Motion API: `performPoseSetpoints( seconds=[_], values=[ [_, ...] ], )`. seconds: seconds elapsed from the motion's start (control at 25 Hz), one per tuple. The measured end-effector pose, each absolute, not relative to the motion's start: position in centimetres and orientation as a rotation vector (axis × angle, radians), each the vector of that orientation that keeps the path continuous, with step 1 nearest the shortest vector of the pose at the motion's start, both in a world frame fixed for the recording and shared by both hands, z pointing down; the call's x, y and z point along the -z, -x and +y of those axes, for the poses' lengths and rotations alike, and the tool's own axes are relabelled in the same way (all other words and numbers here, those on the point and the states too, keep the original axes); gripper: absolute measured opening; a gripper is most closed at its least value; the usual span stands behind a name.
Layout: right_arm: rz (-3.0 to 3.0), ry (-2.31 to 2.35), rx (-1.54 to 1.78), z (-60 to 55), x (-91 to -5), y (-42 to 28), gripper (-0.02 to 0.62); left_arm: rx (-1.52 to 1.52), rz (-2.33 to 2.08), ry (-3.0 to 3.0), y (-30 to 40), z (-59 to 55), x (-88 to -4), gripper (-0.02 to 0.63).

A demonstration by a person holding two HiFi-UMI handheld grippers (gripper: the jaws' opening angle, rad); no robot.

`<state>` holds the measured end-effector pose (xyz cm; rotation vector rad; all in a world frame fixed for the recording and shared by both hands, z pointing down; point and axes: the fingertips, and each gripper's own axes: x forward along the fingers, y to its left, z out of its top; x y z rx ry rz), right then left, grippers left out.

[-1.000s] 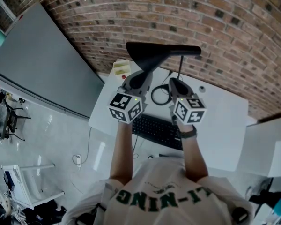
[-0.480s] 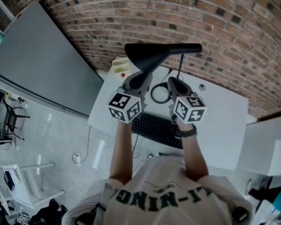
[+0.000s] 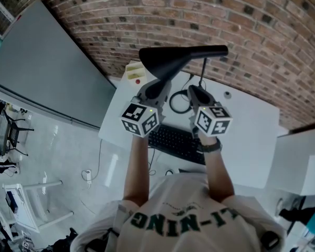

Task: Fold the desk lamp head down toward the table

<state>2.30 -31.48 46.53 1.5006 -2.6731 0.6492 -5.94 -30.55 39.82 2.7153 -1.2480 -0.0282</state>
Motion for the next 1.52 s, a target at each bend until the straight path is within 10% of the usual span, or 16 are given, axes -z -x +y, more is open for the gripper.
performPoseSetpoints(
  seconds=[1.52],
  values=[
    [-2.622, -1.507, -0.713, -32.1, -48.8, -2.9, 0.005, 0.032, -1.191, -2.625, 5.4, -30.7, -43.6, 0.012]
  ],
)
